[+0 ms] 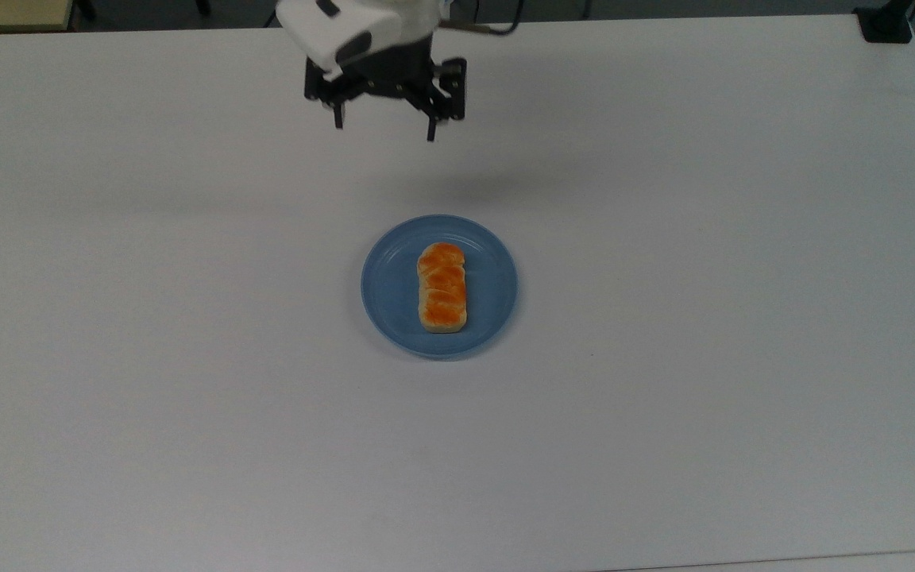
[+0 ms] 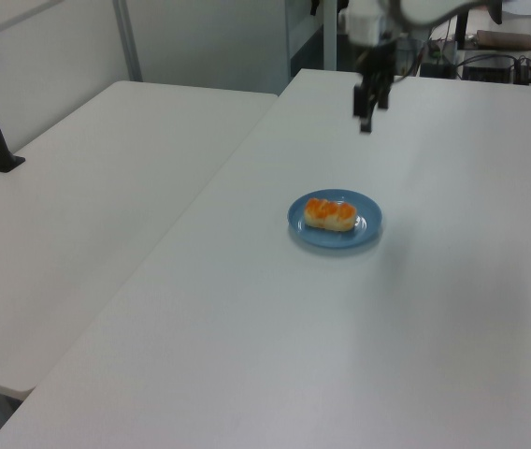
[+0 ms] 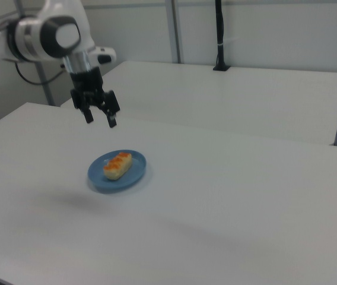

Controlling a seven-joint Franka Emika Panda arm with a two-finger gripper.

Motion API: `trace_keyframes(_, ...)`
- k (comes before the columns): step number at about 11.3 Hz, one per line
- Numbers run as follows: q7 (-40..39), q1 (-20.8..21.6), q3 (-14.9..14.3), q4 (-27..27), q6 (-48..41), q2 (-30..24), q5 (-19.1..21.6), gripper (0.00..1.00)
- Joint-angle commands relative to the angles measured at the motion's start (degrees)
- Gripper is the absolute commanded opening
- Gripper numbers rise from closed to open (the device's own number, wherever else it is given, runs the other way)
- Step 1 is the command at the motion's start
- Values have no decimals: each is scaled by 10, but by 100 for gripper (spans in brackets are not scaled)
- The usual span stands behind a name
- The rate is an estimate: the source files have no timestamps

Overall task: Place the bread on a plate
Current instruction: 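Open the gripper and lift it up away from the plate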

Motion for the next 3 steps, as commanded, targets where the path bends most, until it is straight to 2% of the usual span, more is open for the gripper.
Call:
trace_keyframes(1, -14, -5, -6, -27, -35, -62, -2, 100)
trace_keyframes(3, -14, -5, -6, -26, -47, -75, 1, 100)
